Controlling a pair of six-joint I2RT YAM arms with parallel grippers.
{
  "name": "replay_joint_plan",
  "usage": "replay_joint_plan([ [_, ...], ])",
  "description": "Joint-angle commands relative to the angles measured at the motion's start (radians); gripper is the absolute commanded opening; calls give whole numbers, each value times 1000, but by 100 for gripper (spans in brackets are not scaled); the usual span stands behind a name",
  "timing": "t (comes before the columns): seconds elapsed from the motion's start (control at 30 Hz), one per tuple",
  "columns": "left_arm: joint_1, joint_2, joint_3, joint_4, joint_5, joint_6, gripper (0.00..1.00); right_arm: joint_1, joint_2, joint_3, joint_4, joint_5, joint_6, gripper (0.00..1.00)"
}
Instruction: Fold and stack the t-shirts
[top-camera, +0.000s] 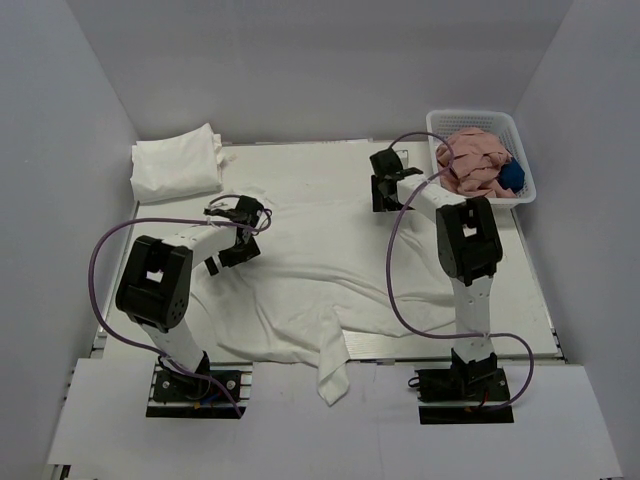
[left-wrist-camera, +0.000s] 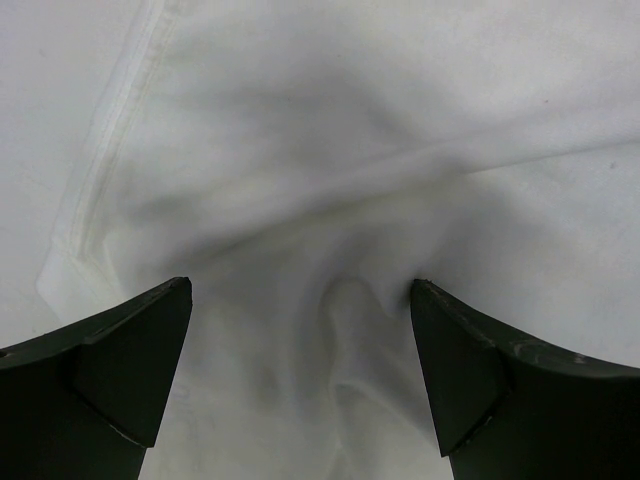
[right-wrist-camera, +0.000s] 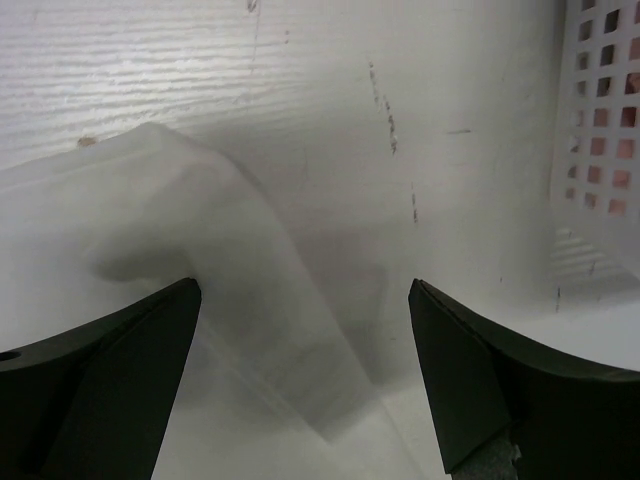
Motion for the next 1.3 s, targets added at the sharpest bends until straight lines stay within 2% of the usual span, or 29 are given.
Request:
replay_joint_plan([
  [0.0, 27, 32, -10, -108, -74, 3, 100, -31, 43, 74, -61, 59, -12, 90],
  [0.1, 36, 42, -10, -108, -86, -6, 100, -54, 37, 93, -92, 122, 10, 90],
  [0.23, 45, 62, -10, -119, -95, -16, 100, -66, 5, 114, -110, 326, 5, 90],
  [0.27, 45, 62, -10, -119, -95, -16, 100, -68, 4, 123, -115, 326, -1, 90],
  [0.4, 45, 62, -10, -119, -95, -16, 100, -66, -21, 129, -100, 277, -31, 90],
  [0.43, 45, 62, -10, -119, -95, -16, 100, -63, -24, 128, -94, 160, -66, 90],
  [0.53, 45, 62, -1, -110, -95, -6, 100, -46, -49, 113, -57, 15, -148, 90],
  [0.57, 45, 53, -1, -110, -95, -6, 100, -40, -55, 104, -46, -128, -168, 90],
  [0.67, 45, 53, -1, -101, -86, 4, 100, -12, -92, 54, 32, -240, -211, 90],
  [0.8, 45, 44, -1, -82, -76, 13, 100, 12, -69, 76, 52, -270, -205, 90],
  [1.03, 45, 44, -10, -72, -66, 23, 100, 34, 83, 177, 15, -237, -206, 90],
  [1.27, 45, 35, -19, -72, -85, 23, 100, 17, 152, 243, -40, -36, -173, 90],
])
